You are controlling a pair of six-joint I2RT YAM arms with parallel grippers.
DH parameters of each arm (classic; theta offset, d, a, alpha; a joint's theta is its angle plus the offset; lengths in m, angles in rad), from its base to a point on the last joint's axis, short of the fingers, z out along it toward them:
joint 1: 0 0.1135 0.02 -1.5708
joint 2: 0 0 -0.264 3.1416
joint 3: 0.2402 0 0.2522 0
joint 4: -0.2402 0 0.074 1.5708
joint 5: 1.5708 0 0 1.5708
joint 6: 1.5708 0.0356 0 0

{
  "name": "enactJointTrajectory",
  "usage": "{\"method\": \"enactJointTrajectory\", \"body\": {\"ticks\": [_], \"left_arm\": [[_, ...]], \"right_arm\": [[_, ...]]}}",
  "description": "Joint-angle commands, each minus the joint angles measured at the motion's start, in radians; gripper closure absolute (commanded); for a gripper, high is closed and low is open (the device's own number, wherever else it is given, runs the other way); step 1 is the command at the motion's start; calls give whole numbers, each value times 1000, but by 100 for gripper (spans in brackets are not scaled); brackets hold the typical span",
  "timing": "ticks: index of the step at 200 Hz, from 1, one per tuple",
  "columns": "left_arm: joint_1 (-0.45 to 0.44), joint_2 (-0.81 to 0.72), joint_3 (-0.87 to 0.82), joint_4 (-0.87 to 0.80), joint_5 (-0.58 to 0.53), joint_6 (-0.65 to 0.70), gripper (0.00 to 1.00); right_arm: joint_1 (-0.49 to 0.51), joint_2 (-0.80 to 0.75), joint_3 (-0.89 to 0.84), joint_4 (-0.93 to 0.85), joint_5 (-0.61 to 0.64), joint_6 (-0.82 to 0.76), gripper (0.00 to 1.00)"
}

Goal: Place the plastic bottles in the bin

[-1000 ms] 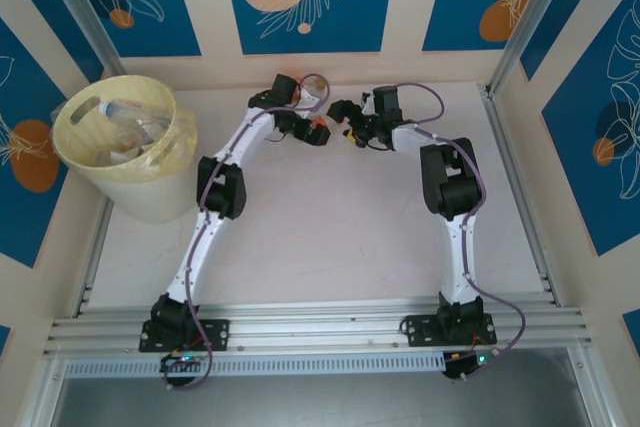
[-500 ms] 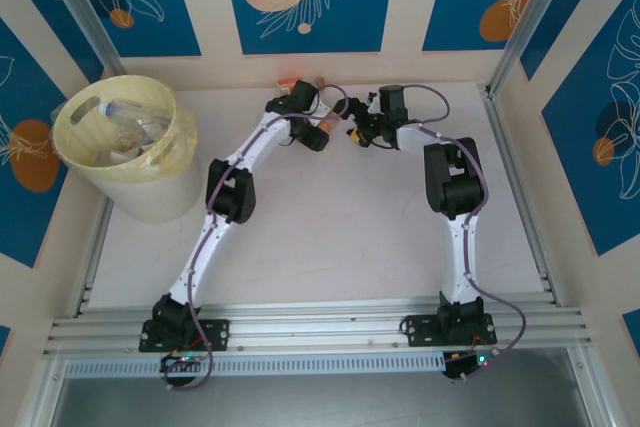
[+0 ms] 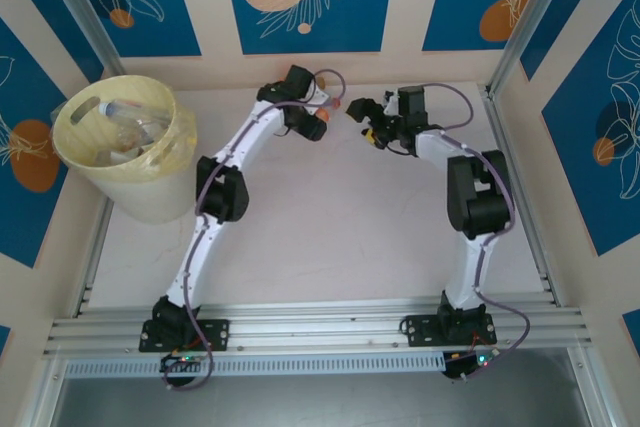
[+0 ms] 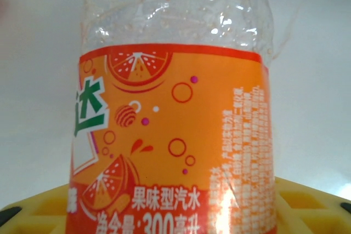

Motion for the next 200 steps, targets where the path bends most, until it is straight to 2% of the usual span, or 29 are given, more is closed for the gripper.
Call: {"method": "enactJointTrajectory", "body": {"ticks": [1,28,57,75,117,130,169,200], "left_arm": [[-12,-238,-92,5,73,-35,57],[-15,-462,-278,73,50,-76,57],[-13,-625,-333,50,-51,-150,57],[-14,-704,-355,3,-189,-196,59],[18,-933,-496,-57,-602,-240,56],[64,-996,-538,-106,-657,-284,55],[307,-1208,-801,-101,-643,-391,56],[518,-1286,-966,-47,-537,-410,56]], "right_arm": [[-11,-109,-64,-18,36,-85,3],[-12,-189,-114,-58,67,-139,3],[-11,-218,-123,-74,65,-162,3],[-11,-220,-118,-73,59,-160,3],[-12,-213,-105,-76,48,-162,3],[-11,-209,-104,-75,47,-161,3],[-9,-191,-98,-76,39,-154,3],[-8,-176,-78,-95,22,-151,3]]}}
